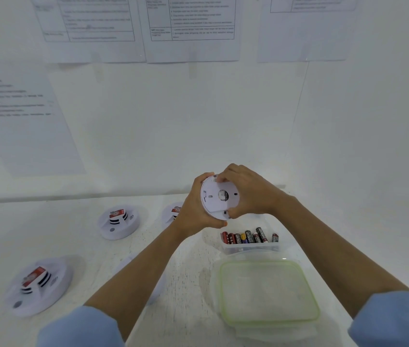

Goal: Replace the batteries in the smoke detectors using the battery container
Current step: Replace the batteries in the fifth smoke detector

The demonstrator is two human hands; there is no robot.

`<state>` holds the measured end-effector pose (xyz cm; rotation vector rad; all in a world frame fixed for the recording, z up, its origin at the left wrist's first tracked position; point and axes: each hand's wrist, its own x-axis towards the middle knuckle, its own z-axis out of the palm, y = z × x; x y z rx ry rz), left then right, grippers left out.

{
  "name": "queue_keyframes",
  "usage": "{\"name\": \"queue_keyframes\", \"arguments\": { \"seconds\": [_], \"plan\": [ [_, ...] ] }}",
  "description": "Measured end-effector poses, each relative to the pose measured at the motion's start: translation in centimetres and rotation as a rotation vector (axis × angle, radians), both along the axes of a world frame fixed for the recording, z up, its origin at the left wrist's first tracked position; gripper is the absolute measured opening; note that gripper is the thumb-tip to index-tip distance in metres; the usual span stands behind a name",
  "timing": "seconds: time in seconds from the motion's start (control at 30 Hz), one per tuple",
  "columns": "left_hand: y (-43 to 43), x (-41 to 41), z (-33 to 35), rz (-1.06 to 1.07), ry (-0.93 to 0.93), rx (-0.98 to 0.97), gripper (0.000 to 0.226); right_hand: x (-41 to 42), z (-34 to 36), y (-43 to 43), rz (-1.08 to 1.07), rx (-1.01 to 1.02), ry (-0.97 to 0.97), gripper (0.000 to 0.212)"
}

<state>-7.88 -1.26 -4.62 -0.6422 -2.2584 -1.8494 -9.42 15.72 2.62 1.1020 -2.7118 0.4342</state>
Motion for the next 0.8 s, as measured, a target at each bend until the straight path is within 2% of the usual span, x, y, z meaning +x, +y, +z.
{"name": "queue_keyframes", "arguments": {
  "seconds": [0.4, 0.57, 0.8],
  "plan": [
    [-0.1, 1.0, 0.7, 0.028, 0.025, -0.029, 0.106, 1.2, 0.2, 0.1, -0.017, -0.138, -0.106, 0.075],
    [0.3, 2.7, 0.5, 0.008, 0.023, -0.020, 0.097, 3.3, 0.3, 0.5, -0.030, -0.175, -0.127, 0.071],
    [-0.2, 5.4, 0.4, 0.004, 0.032, -0.061, 0.104, 6.7, 0.0, 1.1, -0.058, -0.225, -0.147, 0.069]
  ]
}}
